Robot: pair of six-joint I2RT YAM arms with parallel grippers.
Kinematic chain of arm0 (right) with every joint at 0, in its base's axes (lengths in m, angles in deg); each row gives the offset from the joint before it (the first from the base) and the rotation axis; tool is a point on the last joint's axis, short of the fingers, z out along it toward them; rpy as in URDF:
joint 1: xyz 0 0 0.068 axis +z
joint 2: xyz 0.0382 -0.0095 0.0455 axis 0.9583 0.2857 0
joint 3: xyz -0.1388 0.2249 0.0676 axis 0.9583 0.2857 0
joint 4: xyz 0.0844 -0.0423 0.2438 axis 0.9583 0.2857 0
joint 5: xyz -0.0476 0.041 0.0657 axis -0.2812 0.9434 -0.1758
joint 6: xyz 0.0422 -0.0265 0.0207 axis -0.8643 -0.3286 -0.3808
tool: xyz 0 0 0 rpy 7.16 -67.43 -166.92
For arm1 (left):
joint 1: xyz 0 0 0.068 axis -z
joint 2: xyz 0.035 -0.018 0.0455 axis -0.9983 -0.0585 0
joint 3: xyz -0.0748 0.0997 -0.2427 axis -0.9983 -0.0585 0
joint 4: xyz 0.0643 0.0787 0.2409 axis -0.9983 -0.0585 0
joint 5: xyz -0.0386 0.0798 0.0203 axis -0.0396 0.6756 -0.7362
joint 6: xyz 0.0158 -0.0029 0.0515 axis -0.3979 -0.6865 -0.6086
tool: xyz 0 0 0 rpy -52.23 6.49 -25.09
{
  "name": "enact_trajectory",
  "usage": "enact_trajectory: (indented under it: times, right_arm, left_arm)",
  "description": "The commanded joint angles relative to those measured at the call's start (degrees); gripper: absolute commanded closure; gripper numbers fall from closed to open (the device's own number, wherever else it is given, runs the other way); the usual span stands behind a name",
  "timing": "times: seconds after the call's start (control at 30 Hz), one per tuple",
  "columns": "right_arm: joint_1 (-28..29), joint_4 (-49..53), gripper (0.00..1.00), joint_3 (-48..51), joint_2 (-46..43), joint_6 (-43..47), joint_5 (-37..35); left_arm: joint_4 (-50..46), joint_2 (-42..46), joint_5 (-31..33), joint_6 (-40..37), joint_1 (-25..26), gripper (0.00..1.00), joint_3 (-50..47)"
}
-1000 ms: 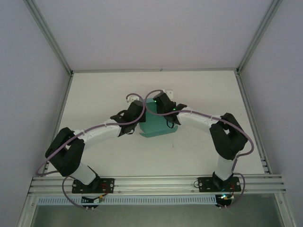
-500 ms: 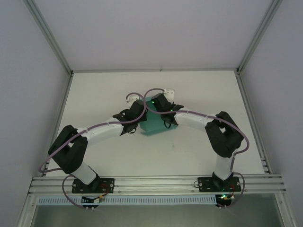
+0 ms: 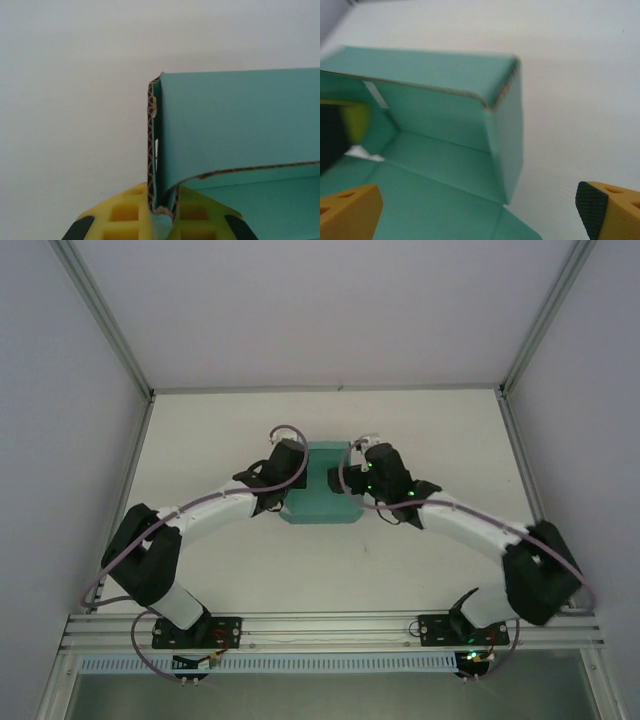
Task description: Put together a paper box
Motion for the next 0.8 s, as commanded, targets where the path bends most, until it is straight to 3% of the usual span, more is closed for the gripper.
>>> enact_trajectory:
  times: [0.0, 0.1, 0.2, 0.4, 0.53, 0.77]
  right_arm:
    - [-0.1, 6.0, 0.0, 2.5, -9.4, -3.1, -3.0]
    - [-0.4, 12.6, 0.0, 3.8, -16.7, -4.7, -8.1]
    - [-0.8, 18.8, 0.0, 4.3, -21.6, -4.9, -11.9]
    - [-1.5, 23.9, 0.0, 5.0, -25.1, -4.3, -12.8]
    - [-2.5, 25.9, 0.0, 4.3, -23.8, -4.9, -14.7]
    - [-4.8, 25.9, 0.0, 4.7, -21.4, -5.2, -14.3]
  left_arm:
    - [-14.1, -0.5, -17.7, -21.1, -2.2, 1.0, 7.5]
    - [-30.5, -3.8, -26.7, -35.1, -1.6, 1.0, 14.2]
    - [-41.9, -7.3, -27.5, -40.8, -0.1, 1.0, 19.5]
    - [-46.0, -15.1, -15.5, -41.0, 4.9, 1.0, 24.4]
    - [-47.1, -19.3, -11.3, -40.6, 7.4, 1.0, 27.0]
    - [-43.9, -28.1, 2.0, -36.1, 11.2, 1.0, 30.9]
